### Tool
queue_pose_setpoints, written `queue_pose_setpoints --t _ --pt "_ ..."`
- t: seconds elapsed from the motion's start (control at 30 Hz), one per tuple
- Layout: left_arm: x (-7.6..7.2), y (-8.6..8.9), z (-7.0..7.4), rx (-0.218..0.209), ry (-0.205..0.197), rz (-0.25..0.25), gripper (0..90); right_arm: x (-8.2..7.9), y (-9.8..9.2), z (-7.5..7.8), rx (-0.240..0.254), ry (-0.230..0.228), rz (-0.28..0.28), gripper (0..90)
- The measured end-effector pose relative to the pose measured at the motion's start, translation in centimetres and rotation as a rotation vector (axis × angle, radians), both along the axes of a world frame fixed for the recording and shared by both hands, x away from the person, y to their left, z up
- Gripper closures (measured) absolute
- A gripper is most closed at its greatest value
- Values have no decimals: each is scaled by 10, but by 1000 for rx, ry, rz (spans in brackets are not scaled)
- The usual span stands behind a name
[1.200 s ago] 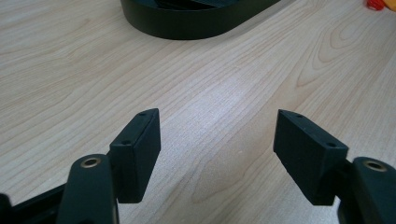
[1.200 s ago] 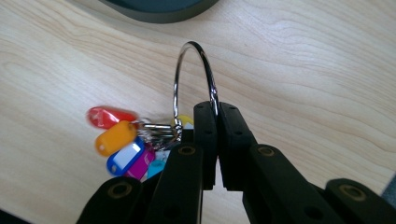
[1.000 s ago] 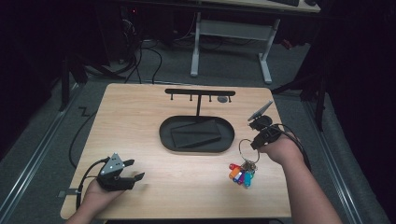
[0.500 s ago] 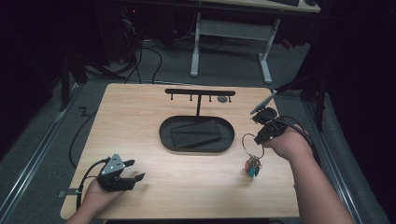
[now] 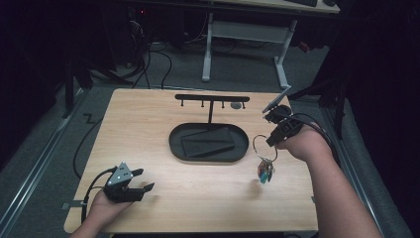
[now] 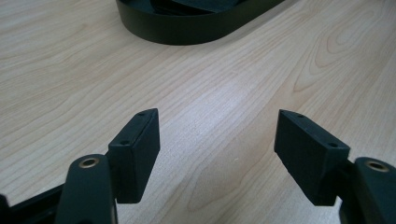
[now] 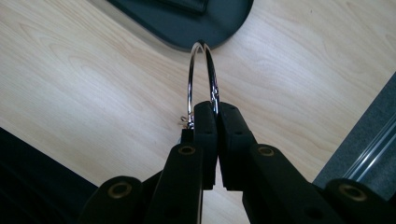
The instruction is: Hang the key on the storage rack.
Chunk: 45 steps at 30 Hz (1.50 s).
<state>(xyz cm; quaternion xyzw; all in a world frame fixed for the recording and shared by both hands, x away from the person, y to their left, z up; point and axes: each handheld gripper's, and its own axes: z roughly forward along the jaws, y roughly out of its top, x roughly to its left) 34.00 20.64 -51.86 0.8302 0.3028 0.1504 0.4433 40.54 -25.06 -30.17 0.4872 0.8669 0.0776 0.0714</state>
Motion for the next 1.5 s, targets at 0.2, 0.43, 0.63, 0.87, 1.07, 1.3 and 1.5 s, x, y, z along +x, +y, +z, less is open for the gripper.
queue_pose_setpoints --t 0.2,0.43,0.63,0.87,1.07,1.3,1.5 --pt "-1 2 -1 11 2 -1 301 8 6 6 20 -12 14 873" --pt "-4 4 1 8 -2 -4 302 23 16 11 11 -5 26 874" --pt "-5 3 1 16 1 -6 301 40 26 18 21 -30 34 873" --pt "-6 7 1 15 8 1 302 61 32 13 50 -42 36 874" --pt "-5 10 0 10 11 10 302 81 34 6 52 -36 25 873" --pt "-4 11 0 5 10 19 302 98 29 5 63 -46 -7 873" --pt "-3 11 -1 13 10 12 303 109 26 -2 46 -42 -18 871"
